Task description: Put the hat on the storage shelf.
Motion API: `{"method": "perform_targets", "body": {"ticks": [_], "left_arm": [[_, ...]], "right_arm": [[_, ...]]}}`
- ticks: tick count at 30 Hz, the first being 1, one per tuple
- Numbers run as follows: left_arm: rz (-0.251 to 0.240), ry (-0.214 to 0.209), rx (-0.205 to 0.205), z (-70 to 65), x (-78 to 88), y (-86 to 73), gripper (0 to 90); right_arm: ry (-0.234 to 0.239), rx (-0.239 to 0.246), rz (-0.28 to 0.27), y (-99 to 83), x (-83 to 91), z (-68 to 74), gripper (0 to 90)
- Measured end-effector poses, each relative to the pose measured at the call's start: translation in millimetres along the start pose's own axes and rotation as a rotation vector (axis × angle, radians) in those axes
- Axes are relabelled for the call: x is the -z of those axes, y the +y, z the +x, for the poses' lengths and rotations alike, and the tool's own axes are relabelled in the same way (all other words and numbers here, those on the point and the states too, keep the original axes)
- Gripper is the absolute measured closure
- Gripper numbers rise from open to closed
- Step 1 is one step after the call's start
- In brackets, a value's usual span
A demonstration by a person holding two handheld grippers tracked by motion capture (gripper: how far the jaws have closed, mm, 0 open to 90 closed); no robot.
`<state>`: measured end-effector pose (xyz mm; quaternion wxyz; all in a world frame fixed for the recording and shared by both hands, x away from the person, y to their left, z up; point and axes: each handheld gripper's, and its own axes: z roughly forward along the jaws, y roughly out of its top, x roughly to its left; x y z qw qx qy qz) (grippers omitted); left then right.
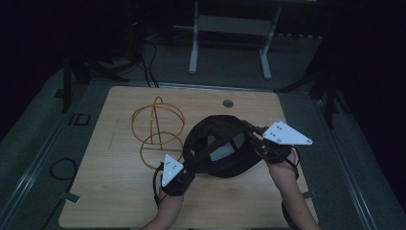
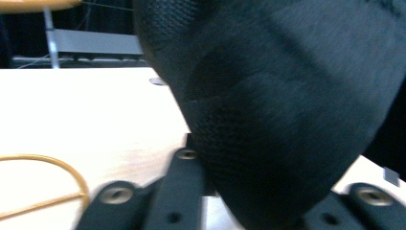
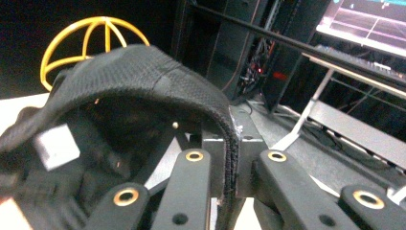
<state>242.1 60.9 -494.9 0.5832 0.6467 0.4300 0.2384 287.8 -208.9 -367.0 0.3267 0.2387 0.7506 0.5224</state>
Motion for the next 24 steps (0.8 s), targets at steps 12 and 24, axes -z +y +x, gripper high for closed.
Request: {"method": "perform_targets", "body": {"ticks": [12, 24], "left_arm": [[0.0, 0.006, -0.09, -0.5, 2.7, 24.3, 88.5], [-0.037, 0.062, -0.227, -6.6, 6.3, 53.2, 88.4]], "right_arm": [[-0.033, -0.05, -0.02, -18.5, 18.6, 1.1, 86.9], [-0.025, -0.134, -0.02, -51.0, 42.4, 12.1, 86.6]]}}
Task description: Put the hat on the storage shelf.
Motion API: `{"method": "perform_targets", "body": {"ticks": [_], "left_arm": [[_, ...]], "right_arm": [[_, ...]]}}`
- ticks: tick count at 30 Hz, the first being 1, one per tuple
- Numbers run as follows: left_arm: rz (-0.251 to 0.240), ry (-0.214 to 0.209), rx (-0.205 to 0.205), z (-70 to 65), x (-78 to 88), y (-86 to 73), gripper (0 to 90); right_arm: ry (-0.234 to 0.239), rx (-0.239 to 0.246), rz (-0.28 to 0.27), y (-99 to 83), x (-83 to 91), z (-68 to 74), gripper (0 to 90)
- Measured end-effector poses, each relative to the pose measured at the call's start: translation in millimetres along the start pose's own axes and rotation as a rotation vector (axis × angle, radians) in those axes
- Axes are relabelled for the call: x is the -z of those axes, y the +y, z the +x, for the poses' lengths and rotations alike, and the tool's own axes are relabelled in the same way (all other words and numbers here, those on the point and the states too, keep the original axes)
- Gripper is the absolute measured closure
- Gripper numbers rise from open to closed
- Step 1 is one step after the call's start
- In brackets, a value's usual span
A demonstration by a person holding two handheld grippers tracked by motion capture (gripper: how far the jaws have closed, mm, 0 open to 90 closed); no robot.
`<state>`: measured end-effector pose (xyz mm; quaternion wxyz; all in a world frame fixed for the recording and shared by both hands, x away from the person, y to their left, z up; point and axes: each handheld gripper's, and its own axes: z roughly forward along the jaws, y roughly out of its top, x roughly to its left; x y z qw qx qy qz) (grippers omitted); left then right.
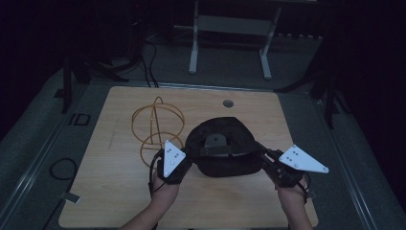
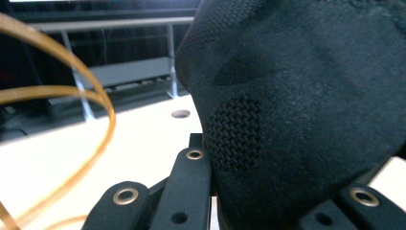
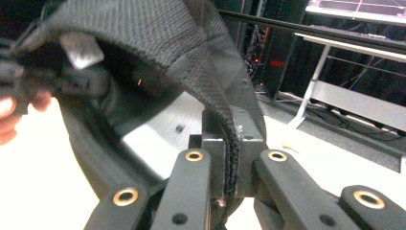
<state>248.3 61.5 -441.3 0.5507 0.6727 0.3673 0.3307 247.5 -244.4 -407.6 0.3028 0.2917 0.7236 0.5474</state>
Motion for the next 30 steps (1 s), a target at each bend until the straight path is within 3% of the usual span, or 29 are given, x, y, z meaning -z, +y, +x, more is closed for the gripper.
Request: {"method": "perform_targets", "body": {"ticks": [6, 9, 11, 17, 20, 24, 26, 30], "left_arm": [[-0.008, -0.007, -0.005, -0.7, -2.0, 12.4, 88.4], [-0.011, -0.028, 0.03, 3.6, -2.1, 14.7, 88.5], [-0.011, -0.036, 0.029, 4.2, -2.4, 15.7, 88.5], [-0.01, -0.09, 0.031, 1.9, -1.3, 21.3, 88.7], [-0.038, -0.113, 0.038, -0.5, 4.0, 25.9, 88.7], [-0.058, -0.153, 0.051, -5.0, 7.9, 31.1, 88.8], [-0.063, -0.164, 0.078, -4.5, 7.3, 33.8, 88.8], [-0.075, -0.186, 0.098, -3.1, 7.5, 39.6, 88.8]], "right_arm": [[-0.021, -0.047, -0.006, -20.4, 5.6, 4.6, 86.6], [-0.009, -0.053, 0.017, -29.1, 7.1, 9.5, 86.6], [0.008, -0.073, 0.027, -35.4, 9.2, 12.7, 86.5], [-0.003, -0.108, 0.006, -40.1, 16.3, 14.7, 85.0], [-0.001, -0.097, -0.001, -39.5, 19.6, 15.9, 74.5], [0.005, -0.087, -0.01, -42.6, 21.3, 16.1, 72.2], [0.01, -0.097, -0.006, -44.3, 20.8, 15.8, 70.1], [0.045, -0.113, 0.007, -47.1, 18.3, 17.9, 53.3]]}}
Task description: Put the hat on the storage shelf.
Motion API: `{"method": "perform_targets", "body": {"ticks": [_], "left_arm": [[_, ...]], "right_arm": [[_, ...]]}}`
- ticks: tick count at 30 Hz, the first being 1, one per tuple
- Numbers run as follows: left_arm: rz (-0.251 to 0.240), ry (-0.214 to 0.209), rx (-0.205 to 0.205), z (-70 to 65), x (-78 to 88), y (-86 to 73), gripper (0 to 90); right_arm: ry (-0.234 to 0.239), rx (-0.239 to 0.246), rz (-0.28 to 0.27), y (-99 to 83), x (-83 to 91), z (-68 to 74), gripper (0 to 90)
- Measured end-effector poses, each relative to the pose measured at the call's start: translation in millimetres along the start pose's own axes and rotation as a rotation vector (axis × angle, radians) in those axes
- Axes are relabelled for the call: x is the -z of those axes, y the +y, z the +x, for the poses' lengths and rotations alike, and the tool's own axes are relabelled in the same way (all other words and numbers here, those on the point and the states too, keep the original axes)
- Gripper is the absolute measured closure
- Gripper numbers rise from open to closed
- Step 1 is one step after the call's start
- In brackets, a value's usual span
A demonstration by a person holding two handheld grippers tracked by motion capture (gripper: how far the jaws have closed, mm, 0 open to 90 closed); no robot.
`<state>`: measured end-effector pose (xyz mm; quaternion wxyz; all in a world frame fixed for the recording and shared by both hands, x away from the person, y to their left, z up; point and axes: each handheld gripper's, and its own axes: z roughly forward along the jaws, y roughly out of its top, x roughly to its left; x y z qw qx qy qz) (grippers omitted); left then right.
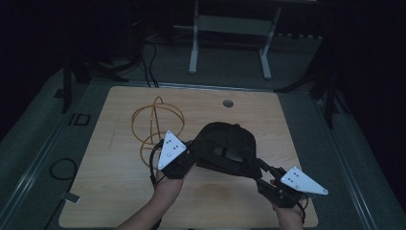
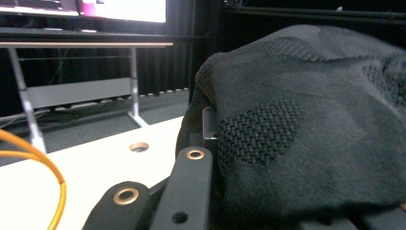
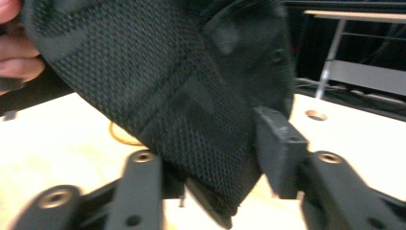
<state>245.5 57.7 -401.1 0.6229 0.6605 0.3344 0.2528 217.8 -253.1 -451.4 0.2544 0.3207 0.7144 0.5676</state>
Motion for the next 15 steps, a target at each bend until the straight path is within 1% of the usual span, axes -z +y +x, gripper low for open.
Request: {"method": "perform_targets", "body": {"ticks": [2, 3, 4, 6, 7, 9, 10, 11, 13, 14, 15], "left_arm": [[-0.005, -0.006, 0.004, -0.3, 0.7, 2.1, 88.8], [-0.008, -0.008, 0.01, -0.7, 1.1, 2.8, 88.9], [-0.01, -0.01, 0.008, -0.6, 1.4, 3.4, 88.8], [-0.016, -0.006, 0.006, -0.9, 1.8, 4.4, 88.8], [-0.014, -0.009, 0.007, -0.6, 1.7, 4.8, 88.8], [-0.019, -0.001, 0.011, 0.4, 2.3, 5.4, 88.8], [-0.022, -0.013, 0.023, 1.1, 2.6, 5.8, 88.8], [-0.024, -0.015, 0.029, 1.4, 3.1, 5.9, 88.8], [-0.023, -0.013, 0.01, 0.8, 4.2, 6.7, 88.8], [-0.024, -0.014, 0.008, 0.6, 4.6, 7.0, 88.8], [-0.026, -0.009, 0.007, 0.4, 5.2, 7.5, 88.8]], "right_arm": [[0.032, 0.011, 0.008, -0.6, -1.5, 1.4, 45.5], [0.045, 0.023, 0.02, -0.3, -1.6, 2.3, 43.4], [0.065, 0.035, 0.023, -0.1, -1.5, 2.7, 39.1], [0.103, 0.034, 0.04, -0.3, -1.1, 2.9, 36.2], [0.131, 0.045, 0.052, -0.7, -0.9, 2.9, 32.7], [0.152, 0.056, 0.067, -1.7, 1.1, 3.8, 30.4], [0.172, 0.054, 0.07, -2.5, 2.5, 3.8, 27.5], [0.187, 0.057, 0.079, -3.2, 4.3, 4.0, 27.0], [0.216, 0.077, 0.092, -4.0, 9.8, 3.6, 27.0], [0.228, 0.081, 0.096, -4.1, 13.0, 2.9, 27.0], [0.253, 0.084, 0.098, -3.8, 17.3, 2.0, 27.0]]}}
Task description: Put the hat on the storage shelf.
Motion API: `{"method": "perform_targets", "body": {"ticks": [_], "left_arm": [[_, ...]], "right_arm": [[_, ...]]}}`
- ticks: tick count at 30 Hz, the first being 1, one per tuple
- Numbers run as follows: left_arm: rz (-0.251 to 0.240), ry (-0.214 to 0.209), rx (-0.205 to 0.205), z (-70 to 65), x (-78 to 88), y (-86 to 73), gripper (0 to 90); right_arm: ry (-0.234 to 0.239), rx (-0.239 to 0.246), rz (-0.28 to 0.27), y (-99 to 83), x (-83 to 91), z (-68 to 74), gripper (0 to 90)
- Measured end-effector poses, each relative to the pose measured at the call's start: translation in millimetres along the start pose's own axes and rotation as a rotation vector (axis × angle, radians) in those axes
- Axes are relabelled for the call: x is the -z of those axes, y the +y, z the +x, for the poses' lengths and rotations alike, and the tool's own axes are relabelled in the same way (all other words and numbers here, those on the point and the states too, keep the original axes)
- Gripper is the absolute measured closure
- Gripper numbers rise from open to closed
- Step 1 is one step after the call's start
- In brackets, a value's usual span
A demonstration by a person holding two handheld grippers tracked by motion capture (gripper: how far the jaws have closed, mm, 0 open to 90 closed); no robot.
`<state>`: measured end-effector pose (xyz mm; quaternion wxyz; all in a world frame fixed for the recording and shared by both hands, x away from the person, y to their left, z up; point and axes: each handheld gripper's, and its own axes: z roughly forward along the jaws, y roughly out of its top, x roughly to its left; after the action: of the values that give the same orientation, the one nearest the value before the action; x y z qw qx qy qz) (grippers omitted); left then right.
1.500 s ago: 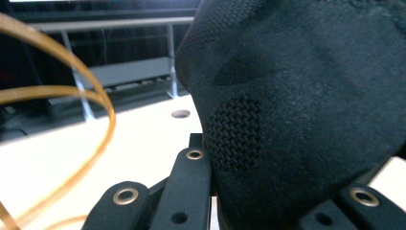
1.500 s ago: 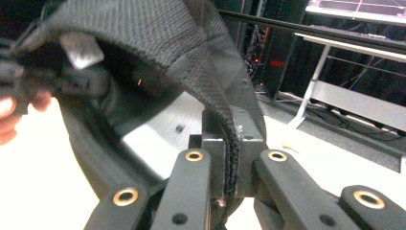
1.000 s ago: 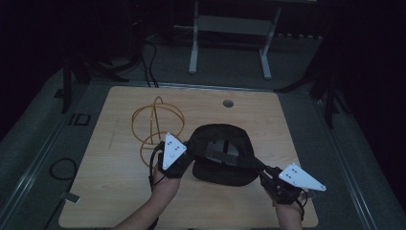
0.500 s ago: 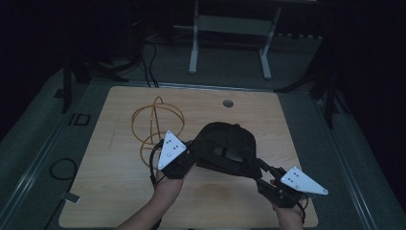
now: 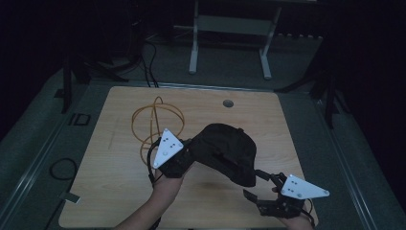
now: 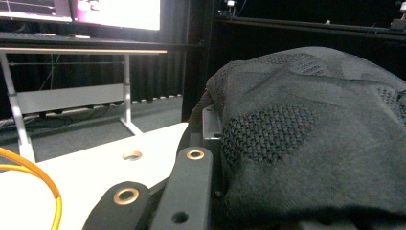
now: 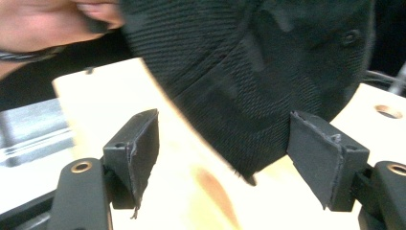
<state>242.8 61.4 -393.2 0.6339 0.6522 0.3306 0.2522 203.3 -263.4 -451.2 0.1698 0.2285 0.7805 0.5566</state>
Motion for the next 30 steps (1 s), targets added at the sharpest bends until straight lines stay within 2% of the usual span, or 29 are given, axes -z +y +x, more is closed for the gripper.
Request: {"method": "perform_targets", "body": {"ticks": [1, 3, 4, 5, 8, 10, 12, 13, 15, 16, 20, 21, 22, 25, 30], "left_arm": [[0.0, 0.0, 0.0, 0.0, 0.0, 0.0, 88.8], [-0.008, -0.01, -0.001, 0.9, 0.8, 1.6, 88.8], [-0.013, -0.031, -0.001, 1.5, 1.2, 1.9, 88.8], [-0.015, -0.018, -0.018, 1.1, 1.7, 2.0, 88.8], [-0.008, -0.023, -0.02, 3.6, 2.3, 1.0, 88.8], [-0.005, -0.061, -0.029, 5.1, 2.4, -0.7, 88.7], [-0.013, -0.147, -0.068, 6.2, 3.2, -3.8, 88.6], [0.0, -0.15, -0.097, 5.8, 3.7, -5.5, 88.7], [0.003, -0.207, -0.12, 6.9, 5.2, -10.6, 88.7], [0.011, -0.22, -0.139, 7.5, 6.2, -12.9, 88.6], [0.047, -0.277, -0.166, 9.9, 8.7, -18.7, 88.7], [0.046, -0.282, -0.172, 10.2, 9.2, -19.7, 88.7], [0.049, -0.305, -0.167, 11.2, 9.9, -20.2, 88.6], [0.058, -0.367, -0.181, 12.1, 11.4, -21.1, 88.6], [0.063, -0.422, -0.147, 13.5, 11.7, -20.7, 88.6]], "right_arm": [[0.0, 0.0, 0.0, 0.0, 0.0, 0.0, 27.0], [0.054, 0.01, -0.009, -1.0, 11.6, 0.5, 27.9], [0.07, 0.015, -0.011, -1.1, 14.7, 0.6, 29.4], [0.072, 0.027, -0.018, -1.0, 19.1, 1.1, 29.8], [0.087, 0.035, -0.03, 0.9, 27.4, 0.4, 30.3], [0.094, 0.098, -0.012, 6.1, 38.4, -1.3, 40.0], [0.076, 0.143, -0.004, 12.2, 43.8, -3.9, 39.5], [0.062, 0.159, -0.007, 15.6, 46.3, -6.0, 39.8], [0.066, 0.164, -0.015, 22.3, 50.2, -12.8, 42.8], [0.069, 0.168, -0.027, 24.8, 51.5, -15.6, 43.1], [0.066, 0.206, -0.047, 33.1, 48.5, -18.9, 43.2], [0.079, 0.209, -0.054, 35.2, 46.1, -18.5, 43.2], [0.097, 0.211, -0.057, 36.9, 43.1, -16.8, 43.2], [0.119, 0.262, -0.047, 42.7, 32.5, -9.3, 43.2], [0.179, 0.335, -0.034, 59.4, 16.1, -1.2, 43.2]]}}
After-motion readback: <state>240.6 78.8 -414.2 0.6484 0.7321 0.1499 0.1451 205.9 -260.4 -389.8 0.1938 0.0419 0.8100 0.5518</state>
